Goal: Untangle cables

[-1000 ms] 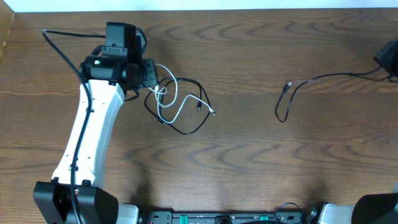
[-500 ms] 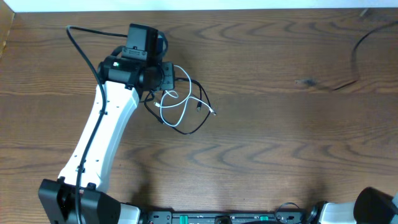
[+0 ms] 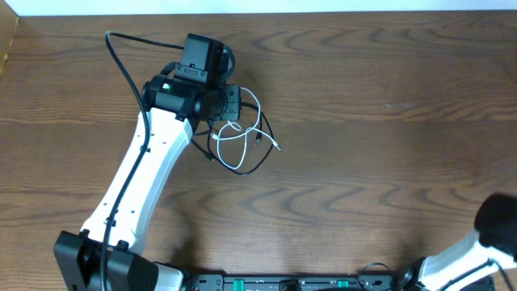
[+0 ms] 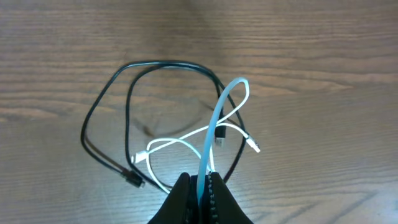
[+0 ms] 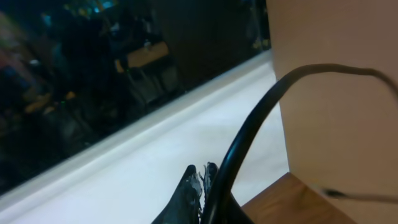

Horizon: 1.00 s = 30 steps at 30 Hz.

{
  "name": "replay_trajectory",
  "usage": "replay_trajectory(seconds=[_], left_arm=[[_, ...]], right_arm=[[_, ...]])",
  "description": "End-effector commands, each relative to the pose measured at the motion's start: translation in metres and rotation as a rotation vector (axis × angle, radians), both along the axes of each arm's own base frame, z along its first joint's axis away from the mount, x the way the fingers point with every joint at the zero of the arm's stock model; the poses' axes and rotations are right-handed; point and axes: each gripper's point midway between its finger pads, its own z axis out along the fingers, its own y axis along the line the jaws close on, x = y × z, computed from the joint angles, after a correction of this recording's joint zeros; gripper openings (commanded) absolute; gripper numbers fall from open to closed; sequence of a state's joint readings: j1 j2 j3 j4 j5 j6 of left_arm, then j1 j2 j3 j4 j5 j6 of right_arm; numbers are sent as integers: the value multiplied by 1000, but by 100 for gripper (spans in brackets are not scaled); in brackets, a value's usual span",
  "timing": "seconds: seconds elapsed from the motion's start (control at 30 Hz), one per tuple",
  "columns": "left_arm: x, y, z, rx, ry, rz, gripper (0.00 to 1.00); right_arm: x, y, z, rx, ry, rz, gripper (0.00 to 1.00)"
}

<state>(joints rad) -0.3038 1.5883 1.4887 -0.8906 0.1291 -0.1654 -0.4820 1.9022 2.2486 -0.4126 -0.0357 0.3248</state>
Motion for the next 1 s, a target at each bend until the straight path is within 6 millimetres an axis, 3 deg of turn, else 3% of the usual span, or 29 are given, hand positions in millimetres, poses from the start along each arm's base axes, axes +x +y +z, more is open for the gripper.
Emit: replay_trajectory(seconds=[0.0, 0.17, 0.33, 0.43, 0.47, 0.5, 0.53, 0.57, 0.7, 0.87, 0.97], left_arm=[[-1, -7, -1, -7, 4, -6, 7], [-1, -14, 0, -9, -4, -25, 7], [-2, -15, 0, -9, -4, -28, 8], [-2, -15, 0, -9, -4, -28, 7], [-2, -15, 0, -9, -4, -28, 7], [-2, -15, 0, -9, -4, -28, 7], [-2, -15, 0, -9, -4, -28, 7], [-2, -16, 0, -9, -4, -28, 7], [-1, -16, 1, -10, -6, -28, 7], [0, -16, 0, -11, -8, -28, 8], [0, -16, -1, -10, -7, -28, 8]], right_arm=[[35, -23, -56, 20, 79, -31, 1], [73, -38, -146, 129, 189, -21, 3], [105, -22, -232, 248, 295, 136, 7], [112, -15, -278, 310, 365, 173, 13], [111, -15, -293, 332, 394, 169, 23], [111, -15, -305, 348, 415, 167, 45], [110, -14, -316, 365, 438, 164, 84], [108, -14, -324, 376, 457, 162, 99], [90, -27, -334, 393, 522, 83, 99], [59, -34, -308, 421, 558, 52, 99], [32, -20, -290, 477, 609, 70, 99]])
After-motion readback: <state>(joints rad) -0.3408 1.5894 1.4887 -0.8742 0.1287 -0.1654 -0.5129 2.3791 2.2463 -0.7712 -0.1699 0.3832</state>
